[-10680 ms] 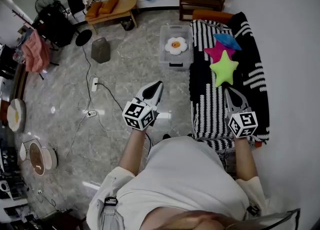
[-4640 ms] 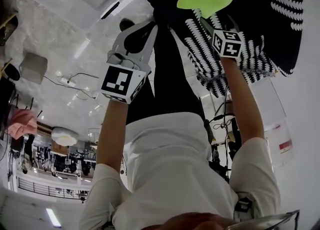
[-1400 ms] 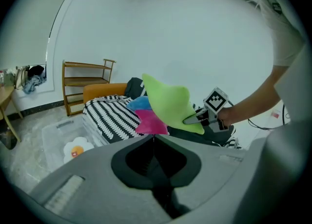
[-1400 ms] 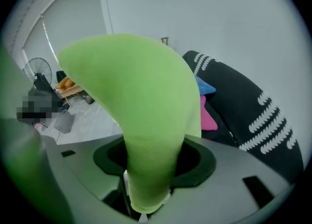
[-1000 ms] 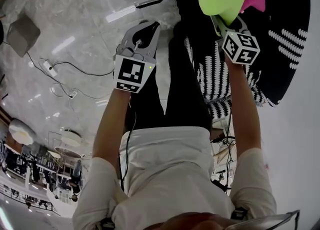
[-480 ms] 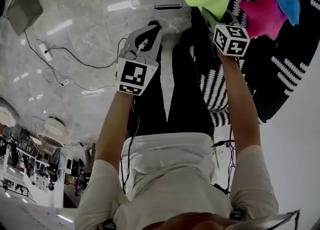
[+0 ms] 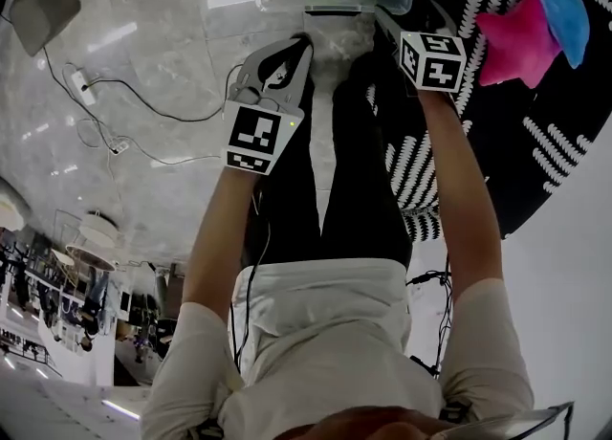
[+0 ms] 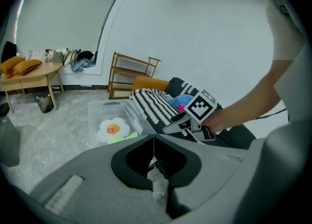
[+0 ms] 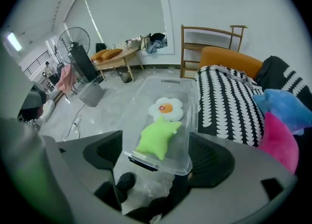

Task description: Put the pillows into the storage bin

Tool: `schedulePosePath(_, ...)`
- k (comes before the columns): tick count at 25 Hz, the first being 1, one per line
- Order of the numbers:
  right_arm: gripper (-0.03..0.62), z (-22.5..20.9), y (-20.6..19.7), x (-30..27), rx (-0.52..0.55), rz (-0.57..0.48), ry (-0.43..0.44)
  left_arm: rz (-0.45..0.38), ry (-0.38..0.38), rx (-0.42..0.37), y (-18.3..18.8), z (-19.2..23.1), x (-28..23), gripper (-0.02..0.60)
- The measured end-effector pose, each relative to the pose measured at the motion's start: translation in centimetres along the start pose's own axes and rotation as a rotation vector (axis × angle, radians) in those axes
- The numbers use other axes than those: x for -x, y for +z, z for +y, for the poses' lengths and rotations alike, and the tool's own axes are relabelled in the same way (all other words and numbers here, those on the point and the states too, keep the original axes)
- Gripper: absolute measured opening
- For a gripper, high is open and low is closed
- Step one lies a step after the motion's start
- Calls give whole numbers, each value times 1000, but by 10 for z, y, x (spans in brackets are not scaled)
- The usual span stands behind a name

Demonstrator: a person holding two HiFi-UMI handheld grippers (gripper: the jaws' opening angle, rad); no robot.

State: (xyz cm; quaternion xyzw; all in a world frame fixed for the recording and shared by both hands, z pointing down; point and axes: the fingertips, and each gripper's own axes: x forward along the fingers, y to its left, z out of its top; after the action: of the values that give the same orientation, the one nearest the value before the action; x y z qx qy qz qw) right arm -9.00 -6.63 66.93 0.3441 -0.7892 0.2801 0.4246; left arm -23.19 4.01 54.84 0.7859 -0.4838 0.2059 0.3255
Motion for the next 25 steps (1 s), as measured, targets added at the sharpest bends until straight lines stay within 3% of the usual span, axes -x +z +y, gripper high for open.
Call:
schedulePosePath(16,411,-30,-33,15,-67,-27,-29,43,-86,-35,-7,-34,-39,18)
schedulePosePath(25,419,-103,-84,61,-144,-18,-115,81,-185,-55,-3,-100,-83,18)
